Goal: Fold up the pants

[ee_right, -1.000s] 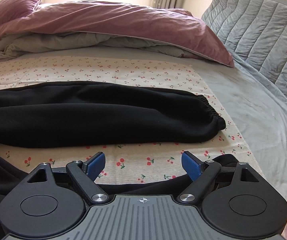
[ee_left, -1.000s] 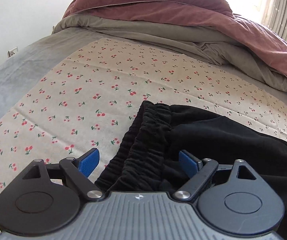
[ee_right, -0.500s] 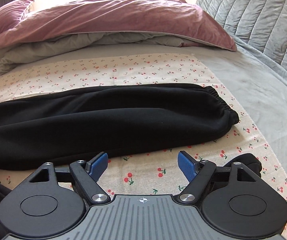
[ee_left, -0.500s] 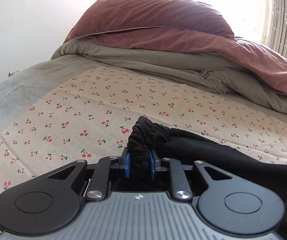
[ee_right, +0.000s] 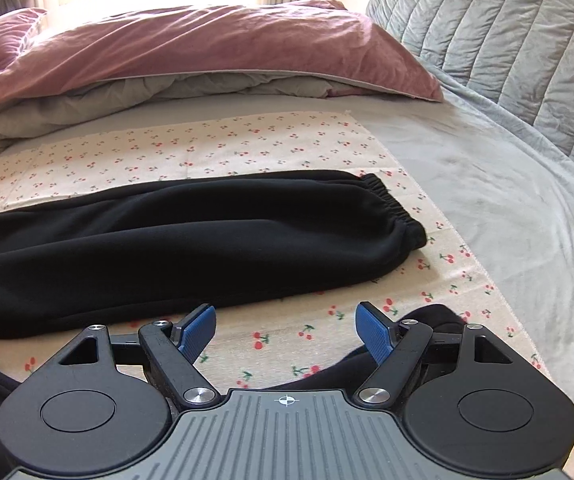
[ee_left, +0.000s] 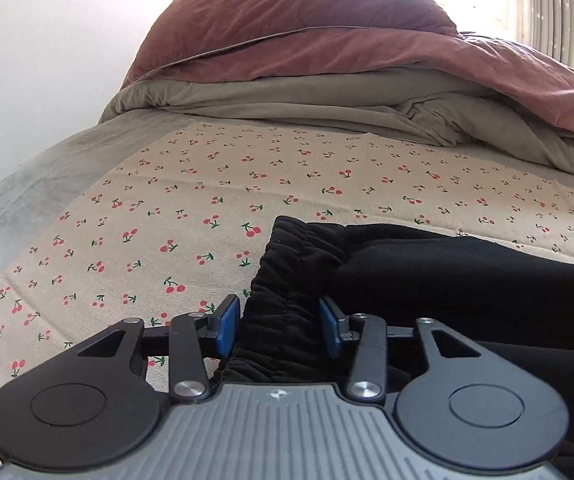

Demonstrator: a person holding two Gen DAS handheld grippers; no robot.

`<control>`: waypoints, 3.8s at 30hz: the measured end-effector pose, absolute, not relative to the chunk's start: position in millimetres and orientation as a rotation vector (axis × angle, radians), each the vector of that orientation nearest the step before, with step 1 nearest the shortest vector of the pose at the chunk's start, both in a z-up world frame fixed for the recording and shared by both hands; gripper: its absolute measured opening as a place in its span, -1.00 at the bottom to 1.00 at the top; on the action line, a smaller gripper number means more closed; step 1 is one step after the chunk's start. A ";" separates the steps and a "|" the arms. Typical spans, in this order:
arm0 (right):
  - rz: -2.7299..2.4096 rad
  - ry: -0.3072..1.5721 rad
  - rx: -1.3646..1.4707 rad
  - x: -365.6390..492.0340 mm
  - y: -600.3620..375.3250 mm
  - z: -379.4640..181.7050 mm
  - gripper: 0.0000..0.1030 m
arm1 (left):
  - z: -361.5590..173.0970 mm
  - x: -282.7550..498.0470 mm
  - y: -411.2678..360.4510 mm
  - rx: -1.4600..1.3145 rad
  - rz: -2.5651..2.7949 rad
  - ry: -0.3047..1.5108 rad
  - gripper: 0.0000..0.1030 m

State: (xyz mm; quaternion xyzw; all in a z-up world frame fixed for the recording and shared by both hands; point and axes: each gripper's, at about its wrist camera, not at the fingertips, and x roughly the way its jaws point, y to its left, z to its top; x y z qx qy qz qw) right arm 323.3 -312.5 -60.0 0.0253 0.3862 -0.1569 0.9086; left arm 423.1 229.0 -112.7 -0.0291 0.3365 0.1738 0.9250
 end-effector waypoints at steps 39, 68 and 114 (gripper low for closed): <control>-0.438 0.833 0.219 291.7 -425.9 -90.2 -0.52 | -114.8 389.9 211.2 0.109 0.393 0.657 -1.00; -0.549 0.691 -0.032 290.7 -371.5 -46.3 0.37 | -71.4 359.8 233.4 -0.094 0.384 0.718 -0.61; -0.087 0.728 0.198 294.8 -240.1 -63.0 0.27 | -71.8 228.2 275.5 -0.430 0.257 0.780 0.33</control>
